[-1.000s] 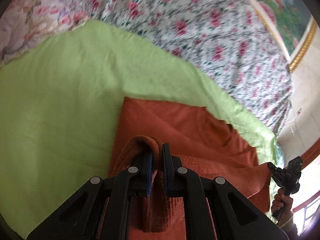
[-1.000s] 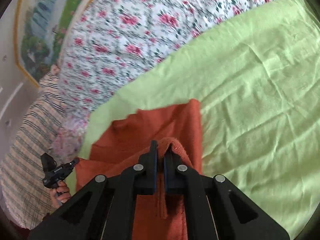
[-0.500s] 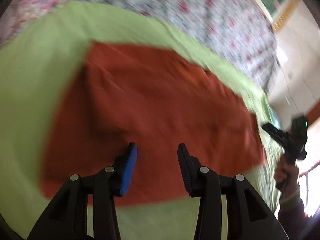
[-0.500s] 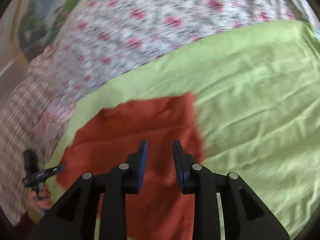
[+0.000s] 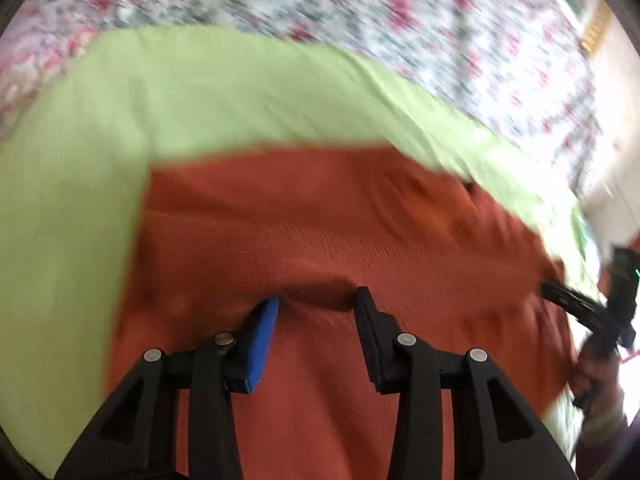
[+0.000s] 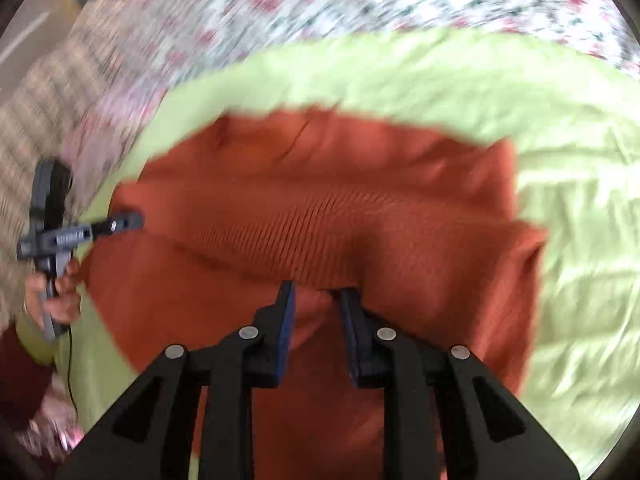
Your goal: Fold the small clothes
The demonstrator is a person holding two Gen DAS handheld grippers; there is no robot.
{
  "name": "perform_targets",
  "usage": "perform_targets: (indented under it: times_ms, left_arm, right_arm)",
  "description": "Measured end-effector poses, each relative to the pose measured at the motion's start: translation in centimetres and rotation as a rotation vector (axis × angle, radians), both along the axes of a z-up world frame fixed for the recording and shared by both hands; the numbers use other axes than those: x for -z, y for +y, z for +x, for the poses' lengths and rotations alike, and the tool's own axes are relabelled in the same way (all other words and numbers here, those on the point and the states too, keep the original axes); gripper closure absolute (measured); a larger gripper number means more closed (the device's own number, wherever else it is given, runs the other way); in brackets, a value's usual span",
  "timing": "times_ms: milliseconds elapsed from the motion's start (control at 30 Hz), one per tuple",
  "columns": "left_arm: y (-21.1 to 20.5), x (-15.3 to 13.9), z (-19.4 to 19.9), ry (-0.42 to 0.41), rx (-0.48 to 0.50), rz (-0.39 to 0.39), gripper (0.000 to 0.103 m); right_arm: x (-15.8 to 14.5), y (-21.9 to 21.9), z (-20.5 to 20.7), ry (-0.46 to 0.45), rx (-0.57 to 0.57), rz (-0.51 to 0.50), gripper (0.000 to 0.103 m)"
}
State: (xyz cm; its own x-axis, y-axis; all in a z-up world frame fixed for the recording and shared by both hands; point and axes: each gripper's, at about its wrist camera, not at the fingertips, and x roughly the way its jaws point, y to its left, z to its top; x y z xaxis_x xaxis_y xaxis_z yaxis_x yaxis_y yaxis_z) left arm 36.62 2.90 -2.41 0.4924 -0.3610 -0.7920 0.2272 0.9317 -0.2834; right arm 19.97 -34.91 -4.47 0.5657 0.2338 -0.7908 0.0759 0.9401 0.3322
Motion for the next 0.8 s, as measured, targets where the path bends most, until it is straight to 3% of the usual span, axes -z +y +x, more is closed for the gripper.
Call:
perform_targets:
  times_ms: [67,167,400,633,800]
  left_arm:
    - [1.0,-0.3,2.0,-0.01,-0.052,-0.034,0.061]
    - [2.0,-1.0,4.0,-0.037,-0.129,-0.067,0.061]
    - [4.3,-2.4,3.4,-0.076,-0.2,-0.085,0.054]
    - [6.8,-1.2,-4.3,-0.04,-0.202,-0.137,0.051]
    - [7.3,0.5,-11.2,-0.003,-0.193,-0.181,0.051]
  right_arm:
    - [-0.4,-1.7,0.9,-0.017,0.09,-0.022,0.079]
    - [-1.0,-4.2,1.9,-0.07,0.189,0.03,0.079]
    - [-3.9,-5.5,0.2,-0.21,0.333,-0.002,0.077]
    - [-4.9,-5.4,-1.9,-0.208,0.354,0.016,0.077]
    - [-2.6,-2.6,-5.0,-0.136,0.307,0.069,0.077]
